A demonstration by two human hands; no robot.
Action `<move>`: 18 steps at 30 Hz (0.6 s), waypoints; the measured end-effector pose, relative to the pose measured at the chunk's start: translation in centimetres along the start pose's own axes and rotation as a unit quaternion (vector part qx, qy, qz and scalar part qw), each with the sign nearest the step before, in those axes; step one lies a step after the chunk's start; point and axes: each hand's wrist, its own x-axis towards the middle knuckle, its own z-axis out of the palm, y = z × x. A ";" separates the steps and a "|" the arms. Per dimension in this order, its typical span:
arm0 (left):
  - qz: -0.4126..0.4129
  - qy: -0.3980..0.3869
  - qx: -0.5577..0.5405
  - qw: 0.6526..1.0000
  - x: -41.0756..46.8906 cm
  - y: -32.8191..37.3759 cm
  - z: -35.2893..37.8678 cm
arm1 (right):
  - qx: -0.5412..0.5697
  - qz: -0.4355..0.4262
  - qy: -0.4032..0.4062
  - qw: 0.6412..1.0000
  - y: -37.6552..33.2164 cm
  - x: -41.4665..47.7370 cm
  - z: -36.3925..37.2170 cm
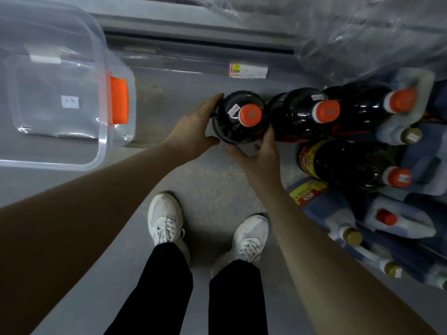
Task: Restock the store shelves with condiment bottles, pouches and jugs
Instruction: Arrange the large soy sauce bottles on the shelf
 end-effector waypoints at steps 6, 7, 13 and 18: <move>0.038 -0.018 0.018 0.999 2.8 -0.9 0.2 | 0.056 0.015 0.040 0.998 0.8 1.2 1.5; 0.044 -0.021 0.017 0.999 2.9 -0.9 0.2 | 0.059 0.016 0.041 0.997 0.9 1.2 1.5; 0.067 -0.015 -0.008 0.998 2.2 -1.0 0.3 | 0.033 0.003 0.059 0.998 1.2 0.9 1.4; 0.058 -0.024 -0.031 0.998 0.7 -1.4 0.3 | 0.016 0.007 0.052 0.999 1.2 -0.5 1.6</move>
